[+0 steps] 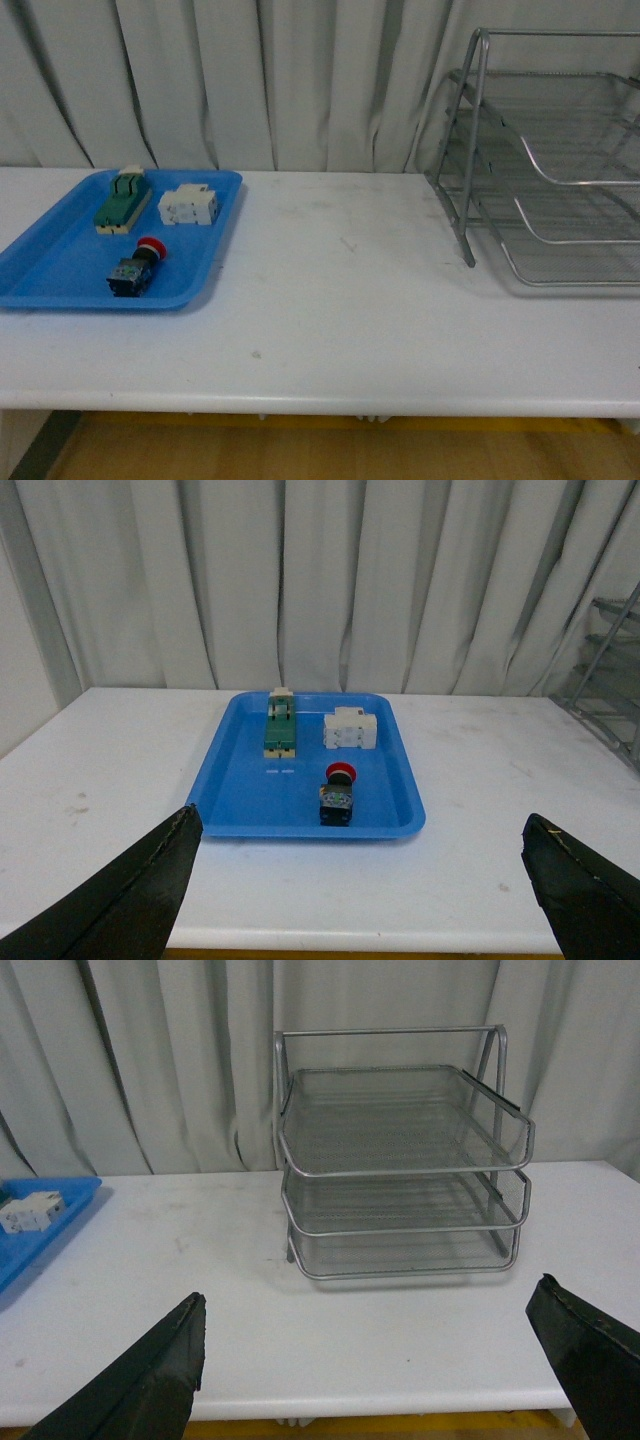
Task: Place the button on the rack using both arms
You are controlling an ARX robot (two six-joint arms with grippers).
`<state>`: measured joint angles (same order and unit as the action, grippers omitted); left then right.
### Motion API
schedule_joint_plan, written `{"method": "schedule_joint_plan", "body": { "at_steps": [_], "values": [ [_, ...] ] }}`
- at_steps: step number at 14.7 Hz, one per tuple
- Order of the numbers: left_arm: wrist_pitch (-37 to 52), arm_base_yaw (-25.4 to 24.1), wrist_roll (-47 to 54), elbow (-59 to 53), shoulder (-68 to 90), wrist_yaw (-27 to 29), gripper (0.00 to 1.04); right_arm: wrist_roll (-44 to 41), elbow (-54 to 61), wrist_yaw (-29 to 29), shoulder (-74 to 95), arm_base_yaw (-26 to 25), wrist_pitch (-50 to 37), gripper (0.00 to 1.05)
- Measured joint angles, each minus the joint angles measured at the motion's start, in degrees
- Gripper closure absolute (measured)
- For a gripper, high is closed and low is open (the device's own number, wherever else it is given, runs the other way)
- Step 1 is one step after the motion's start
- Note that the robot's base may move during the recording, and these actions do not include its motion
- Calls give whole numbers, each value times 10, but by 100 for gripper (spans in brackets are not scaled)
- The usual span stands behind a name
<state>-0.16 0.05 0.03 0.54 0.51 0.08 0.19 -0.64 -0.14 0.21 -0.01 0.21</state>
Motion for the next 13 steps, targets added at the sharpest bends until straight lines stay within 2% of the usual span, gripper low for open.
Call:
{"method": "schedule_joint_plan", "body": {
  "at_steps": [13],
  "values": [
    [0, 0, 0, 0, 0, 0, 7, 0, 0, 0, 0, 0, 0, 6]
  ]
}}
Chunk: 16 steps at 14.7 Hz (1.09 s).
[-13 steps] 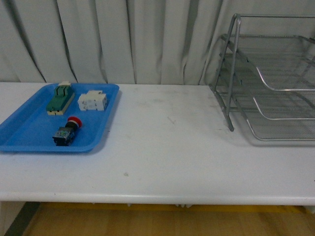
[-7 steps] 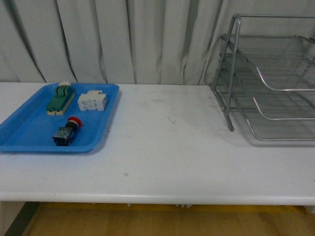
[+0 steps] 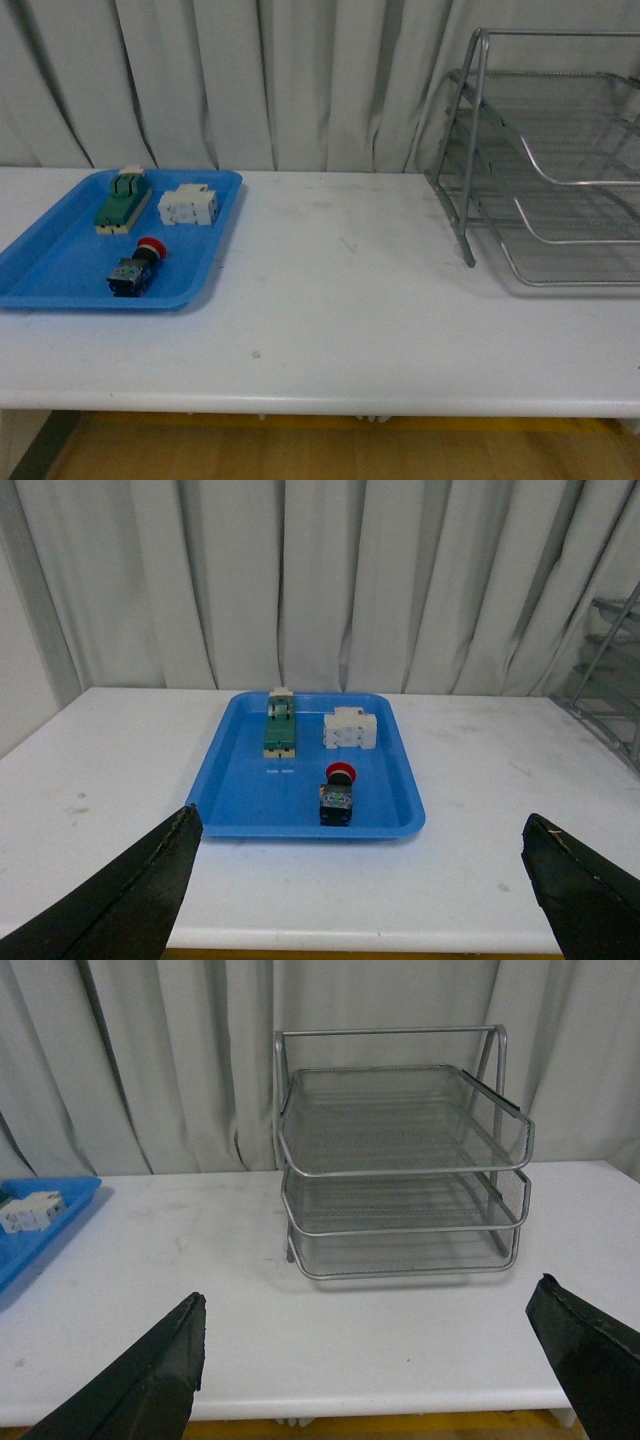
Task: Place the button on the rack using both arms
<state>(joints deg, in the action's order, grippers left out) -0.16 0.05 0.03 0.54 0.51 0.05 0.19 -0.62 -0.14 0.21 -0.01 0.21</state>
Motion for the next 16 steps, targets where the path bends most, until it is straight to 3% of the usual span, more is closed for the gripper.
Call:
{"method": "schedule_joint_plan", "body": {
  "at_steps": [15, 16],
  "values": [
    [0, 0, 0, 0, 0, 0, 7, 0, 0, 0, 0, 0, 0, 6],
    [0, 0, 0, 0, 0, 0, 7, 17, -12, -43, 10, -14, 45, 6]
  ]
}}
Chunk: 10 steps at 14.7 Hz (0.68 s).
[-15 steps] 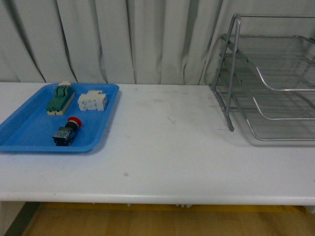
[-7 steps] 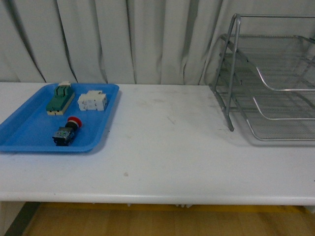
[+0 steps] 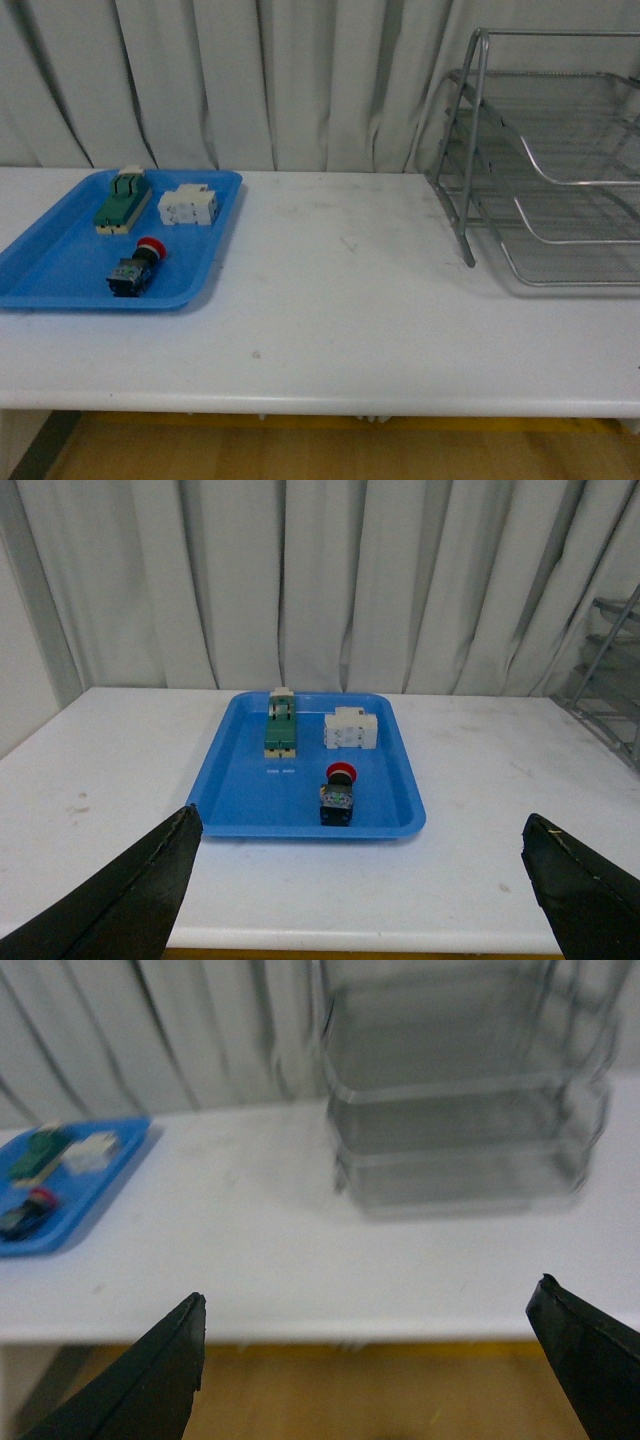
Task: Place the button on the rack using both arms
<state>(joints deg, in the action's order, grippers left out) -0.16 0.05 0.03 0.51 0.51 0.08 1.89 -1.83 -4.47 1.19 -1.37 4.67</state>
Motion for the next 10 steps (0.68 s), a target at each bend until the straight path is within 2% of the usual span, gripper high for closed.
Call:
{"method": "schedule_joint_plan", "body": {
  "at_steps": [1, 2, 4, 7, 10],
  "values": [
    [0, 0, 0, 0, 0, -2, 7, 60, -30, -88, 63, -36, 51, 6],
    [0, 0, 0, 0, 0, 0, 7, 143, -73, -188, 165, -89, -60, 6],
    [0, 0, 0, 0, 0, -1, 7, 168, -117, -209, 277, -144, -175, 6],
    [0, 0, 0, 0, 0, -1, 7, 217, -213, -199, 521, -204, -382, 6],
    [0, 0, 0, 0, 0, -1, 7, 303, -349, -168, 735, -224, -473, 6]
  ]
}}
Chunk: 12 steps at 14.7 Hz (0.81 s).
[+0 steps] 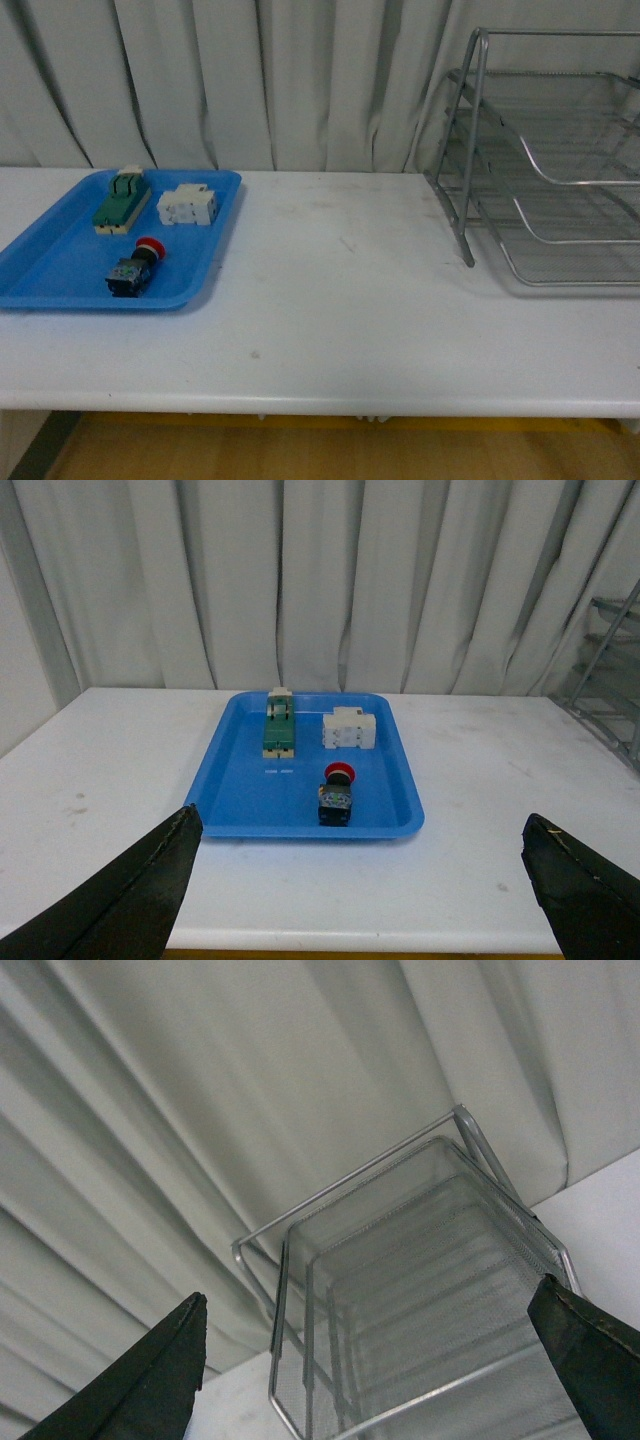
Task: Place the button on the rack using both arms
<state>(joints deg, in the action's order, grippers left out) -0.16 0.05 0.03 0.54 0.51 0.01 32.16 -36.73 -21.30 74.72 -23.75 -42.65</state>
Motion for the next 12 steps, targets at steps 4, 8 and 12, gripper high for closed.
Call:
{"method": "schedule_joint_plan", "body": {
  "at_steps": [4, 8, 12],
  "values": [
    [0, 0, 0, 0, 0, 0, 7, 209, -85, -8, 222, -5, -108, 6],
    [0, 0, 0, 0, 0, 0, 7, 389, -80, -6, 362, -3, -220, 6],
    [0, 0, 0, 0, 0, 0, 7, 454, -48, -22, 432, 27, -309, 6]
  ]
}}
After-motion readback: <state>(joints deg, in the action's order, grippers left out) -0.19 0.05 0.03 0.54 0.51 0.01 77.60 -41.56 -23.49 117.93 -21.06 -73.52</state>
